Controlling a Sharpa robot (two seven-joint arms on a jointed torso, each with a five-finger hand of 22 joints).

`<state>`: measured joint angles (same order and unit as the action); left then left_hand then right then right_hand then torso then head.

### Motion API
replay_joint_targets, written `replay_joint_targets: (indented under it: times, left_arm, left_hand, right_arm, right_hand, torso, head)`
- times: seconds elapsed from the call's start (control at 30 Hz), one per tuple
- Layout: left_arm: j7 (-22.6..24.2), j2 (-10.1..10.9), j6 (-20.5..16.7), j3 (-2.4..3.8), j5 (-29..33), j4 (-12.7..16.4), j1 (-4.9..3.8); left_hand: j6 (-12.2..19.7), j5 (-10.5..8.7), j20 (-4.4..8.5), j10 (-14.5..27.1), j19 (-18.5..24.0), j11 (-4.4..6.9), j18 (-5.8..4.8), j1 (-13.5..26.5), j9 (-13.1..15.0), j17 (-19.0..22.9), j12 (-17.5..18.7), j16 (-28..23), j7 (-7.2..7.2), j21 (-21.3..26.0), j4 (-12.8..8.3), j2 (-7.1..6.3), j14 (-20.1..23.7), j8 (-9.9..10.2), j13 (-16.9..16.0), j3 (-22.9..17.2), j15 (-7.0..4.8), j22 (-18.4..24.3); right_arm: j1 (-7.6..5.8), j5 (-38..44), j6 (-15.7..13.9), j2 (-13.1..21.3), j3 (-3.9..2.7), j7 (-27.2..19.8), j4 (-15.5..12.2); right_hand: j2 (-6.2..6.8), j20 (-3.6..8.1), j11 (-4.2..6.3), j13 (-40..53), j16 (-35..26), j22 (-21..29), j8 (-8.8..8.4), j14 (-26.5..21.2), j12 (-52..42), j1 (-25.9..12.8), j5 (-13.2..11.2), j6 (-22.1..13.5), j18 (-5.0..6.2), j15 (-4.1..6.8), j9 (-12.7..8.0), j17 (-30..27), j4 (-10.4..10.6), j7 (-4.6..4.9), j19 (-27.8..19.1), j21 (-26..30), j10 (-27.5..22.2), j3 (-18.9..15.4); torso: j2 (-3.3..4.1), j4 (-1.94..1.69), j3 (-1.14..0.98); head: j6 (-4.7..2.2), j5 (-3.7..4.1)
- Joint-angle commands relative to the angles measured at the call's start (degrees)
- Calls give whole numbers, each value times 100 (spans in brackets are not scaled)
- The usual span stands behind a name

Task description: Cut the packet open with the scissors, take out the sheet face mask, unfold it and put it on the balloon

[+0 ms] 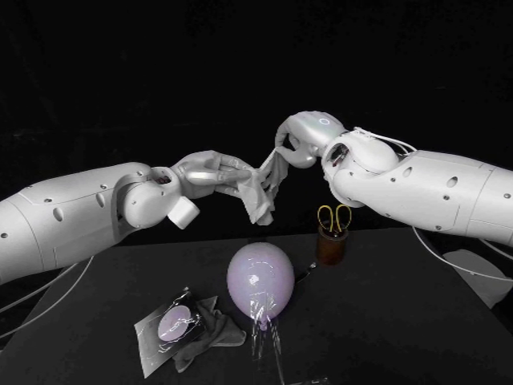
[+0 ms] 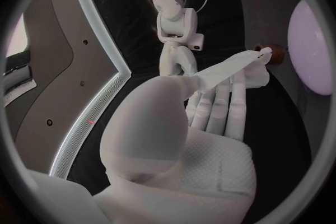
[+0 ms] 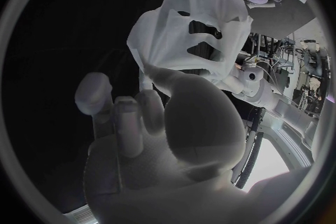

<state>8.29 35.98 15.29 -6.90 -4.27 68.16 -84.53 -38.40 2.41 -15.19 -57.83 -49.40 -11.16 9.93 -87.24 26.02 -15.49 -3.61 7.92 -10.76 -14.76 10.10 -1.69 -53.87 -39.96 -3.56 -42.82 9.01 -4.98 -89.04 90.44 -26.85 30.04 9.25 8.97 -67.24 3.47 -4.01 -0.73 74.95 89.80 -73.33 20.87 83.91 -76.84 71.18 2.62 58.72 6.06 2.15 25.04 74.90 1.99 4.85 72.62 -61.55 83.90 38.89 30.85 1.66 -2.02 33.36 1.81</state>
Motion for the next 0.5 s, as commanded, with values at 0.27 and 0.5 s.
replay_joint_targets:
  times: [0.27, 0.5]
  left_arm:
    - [159, 111, 663, 5, 977, 269, 104]
    - [160, 207, 250, 6, 1294, 501, 182]
  left_hand:
    - [480, 41, 54, -70, -255, 37, 70, 422, 854, 74, -20, 36, -319, 9, -103, -5, -420, -692, -9, -465, -79, 57]
    - [796, 40, 146, -266, -492, 53, 68, 641, 1043, 106, -34, 71, -357, -23, -127, 49, -667, -1040, -12, -653, -132, 75]
  right_arm:
    - [92, -207, 431, -272, 11, -396, 461]
    - [192, -922, 818, -394, 38, -583, 729]
  right_hand:
    - [-16, -11, -1, 457, -52, 139, 72, 538, 256, 9, 24, -9, 81, 19, 36, 1323, 95, 20, -205, 285, 12, 10]
    - [543, -210, -295, -2020, -1764, 1411, -327, -1209, 4249, -403, 140, -865, 319, -286, -87, -1489, 493, 394, -1991, 2681, -2324, -438]
  torso:
    - [4, 3, 2]
    - [-2, -2, -5]
  head:
    - [6, 22]
    - [2, 14]
